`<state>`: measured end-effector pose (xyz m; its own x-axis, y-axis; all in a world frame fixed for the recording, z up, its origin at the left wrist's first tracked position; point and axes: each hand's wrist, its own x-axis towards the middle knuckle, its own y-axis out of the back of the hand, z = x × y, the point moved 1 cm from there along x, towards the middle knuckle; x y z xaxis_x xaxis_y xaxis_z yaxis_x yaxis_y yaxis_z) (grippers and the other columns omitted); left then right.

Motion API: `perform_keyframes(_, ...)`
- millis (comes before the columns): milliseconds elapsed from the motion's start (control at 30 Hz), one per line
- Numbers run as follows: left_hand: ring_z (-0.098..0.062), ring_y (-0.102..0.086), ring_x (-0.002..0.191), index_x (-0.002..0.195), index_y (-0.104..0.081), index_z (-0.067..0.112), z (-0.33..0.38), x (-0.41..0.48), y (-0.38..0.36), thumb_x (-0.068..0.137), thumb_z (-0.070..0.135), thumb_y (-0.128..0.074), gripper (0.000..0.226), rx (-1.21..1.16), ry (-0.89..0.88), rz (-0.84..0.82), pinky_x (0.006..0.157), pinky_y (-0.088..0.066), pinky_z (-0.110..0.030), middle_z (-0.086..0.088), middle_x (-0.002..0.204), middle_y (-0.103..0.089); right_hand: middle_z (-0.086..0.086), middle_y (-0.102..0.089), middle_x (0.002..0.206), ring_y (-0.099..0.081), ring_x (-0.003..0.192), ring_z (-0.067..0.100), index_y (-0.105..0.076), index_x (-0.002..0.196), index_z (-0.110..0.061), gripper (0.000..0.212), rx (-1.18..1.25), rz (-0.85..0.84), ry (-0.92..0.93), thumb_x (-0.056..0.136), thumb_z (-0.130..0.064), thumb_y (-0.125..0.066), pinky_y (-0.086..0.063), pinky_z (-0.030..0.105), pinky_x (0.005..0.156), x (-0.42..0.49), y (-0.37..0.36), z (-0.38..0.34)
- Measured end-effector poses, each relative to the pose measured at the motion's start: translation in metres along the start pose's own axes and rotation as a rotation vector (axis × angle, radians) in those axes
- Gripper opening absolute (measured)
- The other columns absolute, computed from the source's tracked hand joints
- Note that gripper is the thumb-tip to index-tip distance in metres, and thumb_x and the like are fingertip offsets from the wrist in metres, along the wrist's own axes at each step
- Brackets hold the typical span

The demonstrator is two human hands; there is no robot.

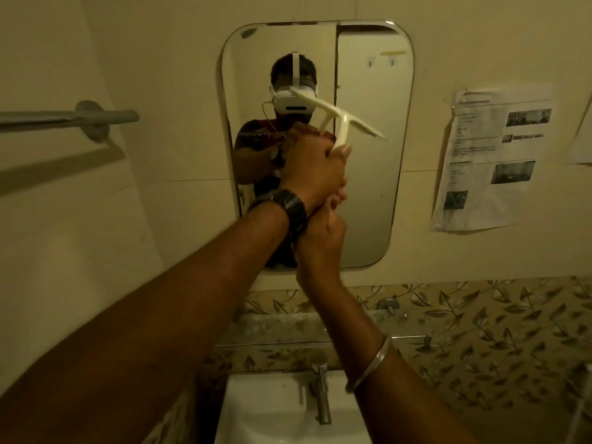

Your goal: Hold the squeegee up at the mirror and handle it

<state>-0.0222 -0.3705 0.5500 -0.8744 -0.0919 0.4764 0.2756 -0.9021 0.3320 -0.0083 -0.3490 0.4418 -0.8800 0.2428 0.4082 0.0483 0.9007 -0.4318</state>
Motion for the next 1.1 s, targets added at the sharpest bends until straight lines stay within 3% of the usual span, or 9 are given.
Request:
perform_keyframes(67, -0.021, -0.069, 0.051, 0.093, -0.069, 0.002, 0.013, 0.016, 0.008, 0.105, 0.031, -0.057, 0.033, 0.028, -0.013, 0.028, 0.055, -0.063, -0.036, -0.017, 0.075, -0.073, 0.003, -0.060, 0.064, -0.056, 0.055, 0.016, -0.063, 0.080, -0.012, 0.047, 0.029, 0.004, -0.008, 0.111, -0.039, -0.038, -0.042, 0.028, 0.049, 0.015, -0.014, -0.007)
perform_keyframes(167, -0.021, -0.069, 0.048, 0.090, -0.069, 0.004, 0.006, 0.021, 0.018, 0.106, 0.029, -0.057, 0.031, 0.060, -0.012, 0.042, 0.050, -0.059, -0.031, -0.016, 0.074, -0.073, 0.009, -0.063, 0.071, -0.062, 0.064, 0.024, -0.065, 0.085, -0.009, 0.042, 0.058, -0.020, -0.029, 0.110, -0.034, -0.042, -0.049, 0.034, 0.057, 0.018, -0.029, 0.004)
perform_keyframes(267, -0.018, -0.064, 0.045, 0.091, -0.068, 0.006, -0.024, 0.009, 0.025, 0.106, 0.030, -0.056, 0.030, 0.028, 0.048, 0.041, 0.044, -0.054, -0.026, -0.012, 0.070, -0.069, 0.003, -0.063, 0.064, -0.061, 0.060, 0.018, -0.063, 0.076, -0.014, 0.042, 0.011, -0.055, -0.023, 0.111, -0.025, -0.042, -0.048, 0.033, 0.055, 0.002, -0.032, 0.029)
perform_keyframes(367, -0.019, -0.061, 0.043, 0.091, -0.067, 0.006, -0.062, -0.008, 0.032, 0.106, 0.029, -0.056, 0.031, -0.054, 0.120, 0.051, 0.043, -0.050, -0.027, -0.011, 0.065, -0.065, -0.002, -0.056, 0.056, -0.053, 0.051, 0.017, -0.059, 0.064, -0.028, 0.051, -0.090, -0.116, -0.042, 0.111, -0.030, -0.040, -0.041, 0.032, 0.049, -0.022, -0.027, 0.055)
perform_keyframes(533, -0.023, -0.063, 0.048, 0.090, -0.067, 0.006, -0.097, -0.043, 0.040, 0.107, 0.028, -0.056, 0.030, -0.083, 0.208, 0.047, 0.047, -0.054, -0.029, -0.017, 0.071, -0.068, -0.004, -0.054, 0.052, -0.051, 0.048, 0.017, -0.058, 0.059, -0.036, 0.054, -0.227, -0.134, -0.017, 0.106, -0.047, -0.034, -0.040, 0.037, 0.049, -0.057, -0.018, 0.085)
perform_keyframes(800, -0.020, -0.064, 0.046, 0.094, -0.068, -0.001, -0.024, 0.004, 0.062, 0.107, 0.030, -0.055, 0.035, -0.125, 0.015, 0.124, 0.044, -0.052, -0.026, -0.012, 0.068, -0.068, -0.008, -0.052, 0.051, -0.048, 0.045, 0.010, -0.054, 0.059, -0.029, 0.056, -0.106, -0.136, 0.150, 0.112, -0.035, -0.036, -0.037, 0.027, 0.045, -0.006, -0.052, 0.014)
perform_keyframes(933, -0.018, -0.061, 0.046, 0.099, -0.069, -0.002, -0.027, 0.012, 0.075, 0.107, 0.030, -0.054, 0.036, -0.136, 0.050, 0.131, 0.043, -0.053, -0.025, -0.013, 0.069, -0.066, -0.008, -0.053, 0.052, -0.049, 0.046, 0.009, -0.054, 0.062, -0.022, 0.054, -0.115, -0.158, 0.147, 0.112, -0.029, -0.037, -0.039, 0.023, 0.045, -0.001, -0.066, 0.017)
perform_keyframes(1100, -0.021, -0.056, 0.048, 0.095, -0.067, 0.000, -0.070, -0.016, 0.078, 0.107, 0.029, -0.054, 0.034, -0.301, 0.185, 0.141, 0.042, -0.049, -0.024, -0.014, 0.069, -0.061, 0.011, -0.053, 0.055, -0.049, 0.048, 0.026, -0.054, 0.063, -0.013, 0.055, -0.229, -0.222, 0.112, 0.111, -0.034, -0.036, -0.039, 0.034, 0.048, -0.029, -0.053, 0.056)
